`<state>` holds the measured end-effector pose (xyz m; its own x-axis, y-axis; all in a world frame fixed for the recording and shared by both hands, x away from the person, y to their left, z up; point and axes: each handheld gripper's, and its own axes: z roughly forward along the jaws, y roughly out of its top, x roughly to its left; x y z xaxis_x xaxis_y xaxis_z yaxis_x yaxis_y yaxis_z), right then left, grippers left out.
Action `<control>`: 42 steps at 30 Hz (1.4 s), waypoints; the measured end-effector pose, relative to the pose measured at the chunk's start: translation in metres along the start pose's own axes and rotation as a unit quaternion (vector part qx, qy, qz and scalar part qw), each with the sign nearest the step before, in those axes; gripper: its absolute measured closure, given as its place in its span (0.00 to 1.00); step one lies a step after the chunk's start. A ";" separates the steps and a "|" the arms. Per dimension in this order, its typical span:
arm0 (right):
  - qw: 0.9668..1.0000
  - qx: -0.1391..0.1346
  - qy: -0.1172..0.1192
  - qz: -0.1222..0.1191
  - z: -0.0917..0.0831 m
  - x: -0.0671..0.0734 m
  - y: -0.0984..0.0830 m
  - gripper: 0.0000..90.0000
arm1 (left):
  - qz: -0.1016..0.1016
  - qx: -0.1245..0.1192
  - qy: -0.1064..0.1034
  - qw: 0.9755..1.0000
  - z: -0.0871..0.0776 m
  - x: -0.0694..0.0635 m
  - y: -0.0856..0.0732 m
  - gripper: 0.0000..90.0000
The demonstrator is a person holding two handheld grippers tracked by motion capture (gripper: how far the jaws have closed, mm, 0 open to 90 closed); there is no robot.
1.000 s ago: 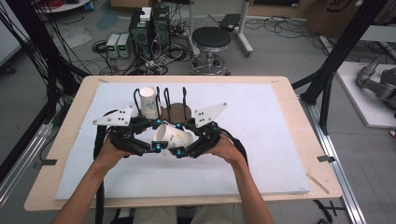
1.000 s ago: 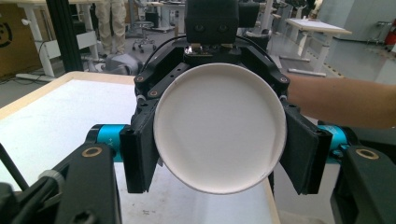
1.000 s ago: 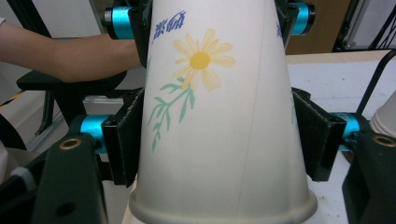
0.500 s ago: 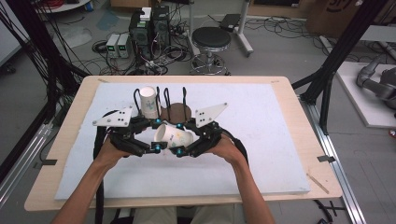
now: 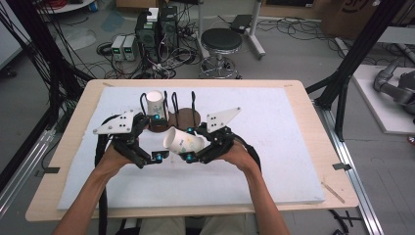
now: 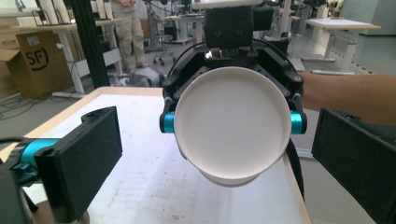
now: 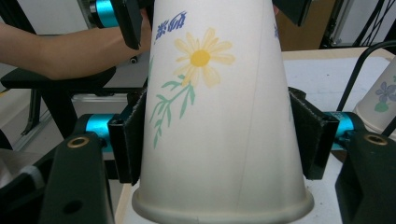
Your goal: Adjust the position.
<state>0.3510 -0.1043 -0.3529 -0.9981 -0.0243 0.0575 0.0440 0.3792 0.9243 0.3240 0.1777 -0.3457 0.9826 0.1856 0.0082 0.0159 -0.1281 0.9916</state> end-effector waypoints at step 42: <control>0.959 0.274 -0.057 -0.035 0.007 0.007 0.043 0.35 | 0.005 0.313 -0.005 0.950 0.001 0.008 0.011 0.02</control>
<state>0.3452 -0.0820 -0.3157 -0.9975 0.0214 -0.0676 -0.0222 0.8109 0.5847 0.3324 0.1768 -0.3345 0.9850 0.1722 0.0123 0.1106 -0.6839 0.7212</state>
